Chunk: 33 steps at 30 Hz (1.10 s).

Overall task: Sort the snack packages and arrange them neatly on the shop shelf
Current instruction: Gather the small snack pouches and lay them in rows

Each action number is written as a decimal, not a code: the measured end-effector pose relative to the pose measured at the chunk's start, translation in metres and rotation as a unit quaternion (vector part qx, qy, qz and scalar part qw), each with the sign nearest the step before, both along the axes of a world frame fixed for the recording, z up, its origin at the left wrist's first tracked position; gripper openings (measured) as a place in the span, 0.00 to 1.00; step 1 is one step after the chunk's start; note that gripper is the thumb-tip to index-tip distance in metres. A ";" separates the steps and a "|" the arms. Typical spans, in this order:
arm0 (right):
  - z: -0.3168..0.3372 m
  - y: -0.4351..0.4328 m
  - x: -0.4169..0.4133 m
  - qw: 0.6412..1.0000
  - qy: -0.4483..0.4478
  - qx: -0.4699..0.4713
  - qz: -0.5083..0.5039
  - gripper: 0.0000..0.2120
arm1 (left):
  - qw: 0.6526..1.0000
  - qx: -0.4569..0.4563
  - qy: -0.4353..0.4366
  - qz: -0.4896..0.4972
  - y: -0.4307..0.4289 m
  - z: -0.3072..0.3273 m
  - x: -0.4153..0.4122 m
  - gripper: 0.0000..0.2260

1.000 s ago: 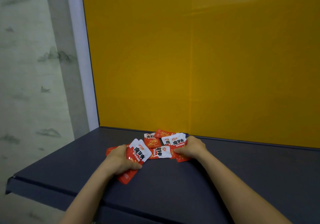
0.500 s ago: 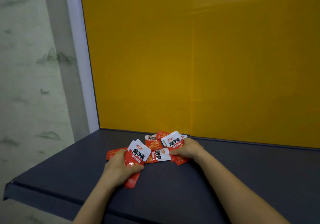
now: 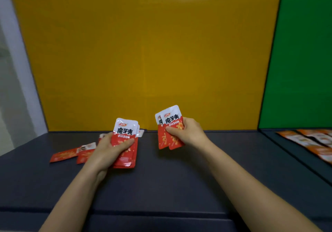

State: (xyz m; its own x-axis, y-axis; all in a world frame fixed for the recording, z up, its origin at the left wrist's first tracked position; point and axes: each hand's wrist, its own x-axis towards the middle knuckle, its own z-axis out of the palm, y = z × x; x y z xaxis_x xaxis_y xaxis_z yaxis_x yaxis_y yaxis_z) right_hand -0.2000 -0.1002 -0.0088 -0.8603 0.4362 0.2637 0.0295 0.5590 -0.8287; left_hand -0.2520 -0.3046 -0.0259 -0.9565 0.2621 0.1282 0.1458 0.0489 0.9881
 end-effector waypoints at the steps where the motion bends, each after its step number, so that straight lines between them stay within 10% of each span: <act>1: 0.005 0.014 0.019 1.000 0.003 0.003 -0.006 0.14 | 1.000 0.012 0.001 -0.010 0.018 0.004 0.010 0.11; 18: 0.027 0.336 0.373 0.976 0.087 -0.125 -0.153 0.02 | 0.965 0.101 -0.061 -0.233 0.346 0.020 0.273 0.02; 33: -0.028 0.519 0.368 0.957 -0.070 -0.170 -0.226 0.04 | 0.966 0.021 -0.063 -0.251 0.493 0.039 0.276 0.03</act>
